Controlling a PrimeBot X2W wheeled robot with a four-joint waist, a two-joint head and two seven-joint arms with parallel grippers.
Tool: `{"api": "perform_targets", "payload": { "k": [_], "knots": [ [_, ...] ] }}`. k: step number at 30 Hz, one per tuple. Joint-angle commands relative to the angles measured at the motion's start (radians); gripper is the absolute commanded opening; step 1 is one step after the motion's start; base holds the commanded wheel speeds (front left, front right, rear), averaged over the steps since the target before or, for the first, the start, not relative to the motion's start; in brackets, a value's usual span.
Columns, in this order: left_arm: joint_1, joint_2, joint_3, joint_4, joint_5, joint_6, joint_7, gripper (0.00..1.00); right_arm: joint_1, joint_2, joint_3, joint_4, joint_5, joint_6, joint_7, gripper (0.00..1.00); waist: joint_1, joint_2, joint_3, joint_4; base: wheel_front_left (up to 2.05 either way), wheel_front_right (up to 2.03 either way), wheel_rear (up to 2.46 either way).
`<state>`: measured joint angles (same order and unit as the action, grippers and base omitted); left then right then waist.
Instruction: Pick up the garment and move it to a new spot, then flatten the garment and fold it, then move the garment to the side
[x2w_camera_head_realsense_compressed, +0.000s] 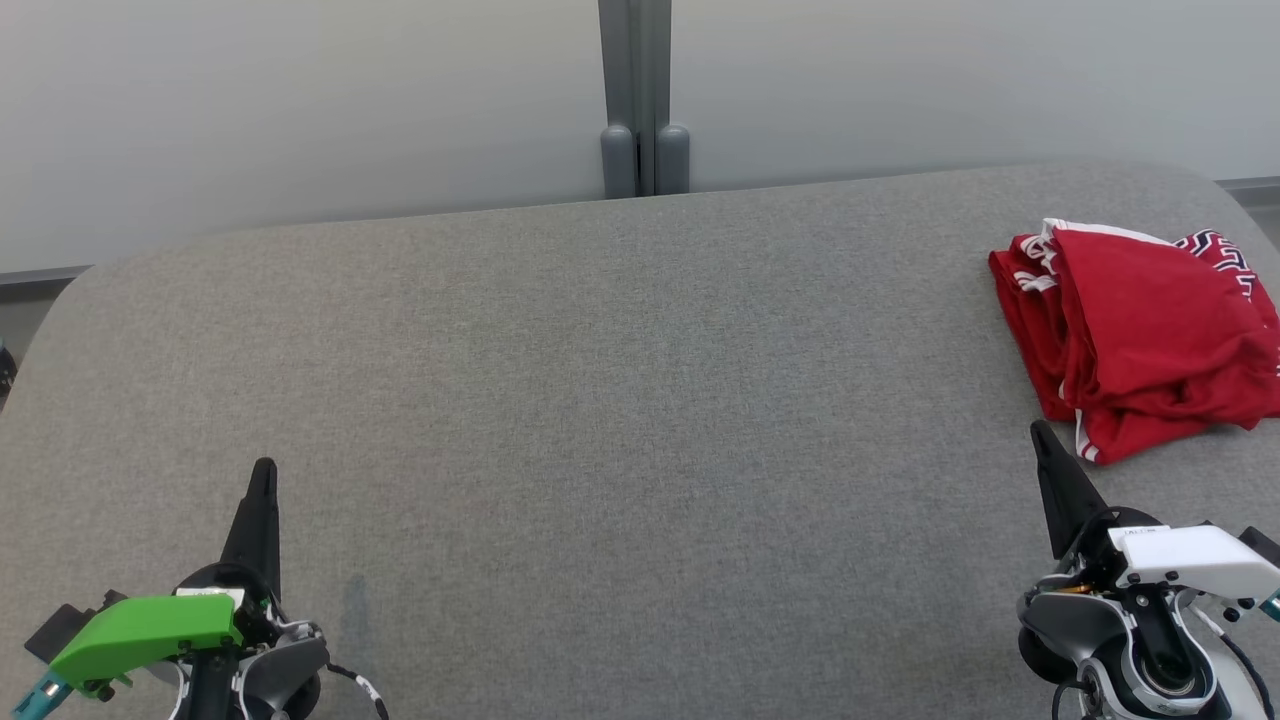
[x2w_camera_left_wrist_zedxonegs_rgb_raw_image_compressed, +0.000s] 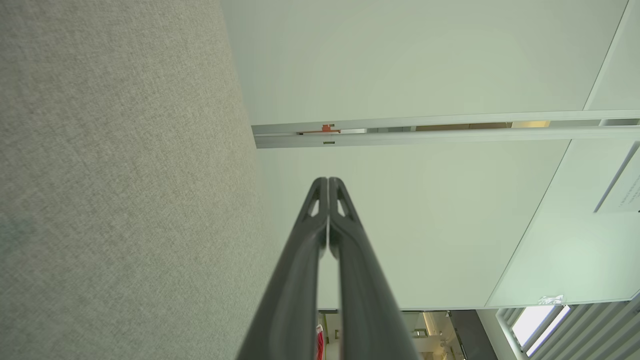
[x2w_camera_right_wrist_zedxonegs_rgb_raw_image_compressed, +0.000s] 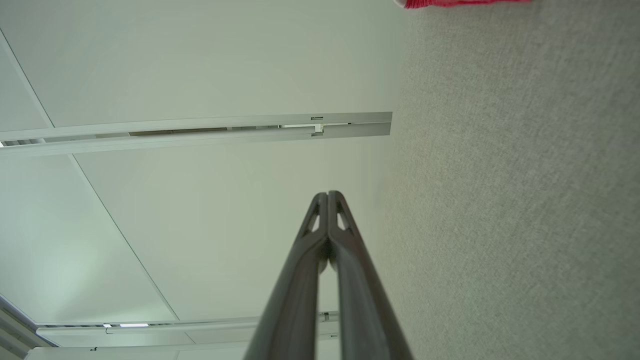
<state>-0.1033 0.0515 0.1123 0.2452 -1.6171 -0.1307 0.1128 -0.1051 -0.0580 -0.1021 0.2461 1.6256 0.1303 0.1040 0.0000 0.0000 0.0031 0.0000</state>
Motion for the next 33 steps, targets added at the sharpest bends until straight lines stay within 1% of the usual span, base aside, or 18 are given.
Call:
{"api": "perform_targets", "payload": {
  "k": [1, 33],
  "knots": [
    [-0.01, 0.0, 0.003, 0.001, 0.004, -0.004, 0.001, 0.0, -0.007, 0.0, -0.002, 0.001, -0.007, 0.001, 0.002, 0.0, 0.0, 0.0, 0.0, 0.0, 0.0, 0.0, 0.0],
    [-0.011, -0.001, 0.004, 0.001, 0.006, -0.004, 0.003, 0.0, -0.008, 0.002, -0.006, 0.002, -0.01, 0.001, 0.007, 0.0, 0.0, 0.0, 0.0, 0.0, 0.0, 0.0, 0.0]
  ]
}}
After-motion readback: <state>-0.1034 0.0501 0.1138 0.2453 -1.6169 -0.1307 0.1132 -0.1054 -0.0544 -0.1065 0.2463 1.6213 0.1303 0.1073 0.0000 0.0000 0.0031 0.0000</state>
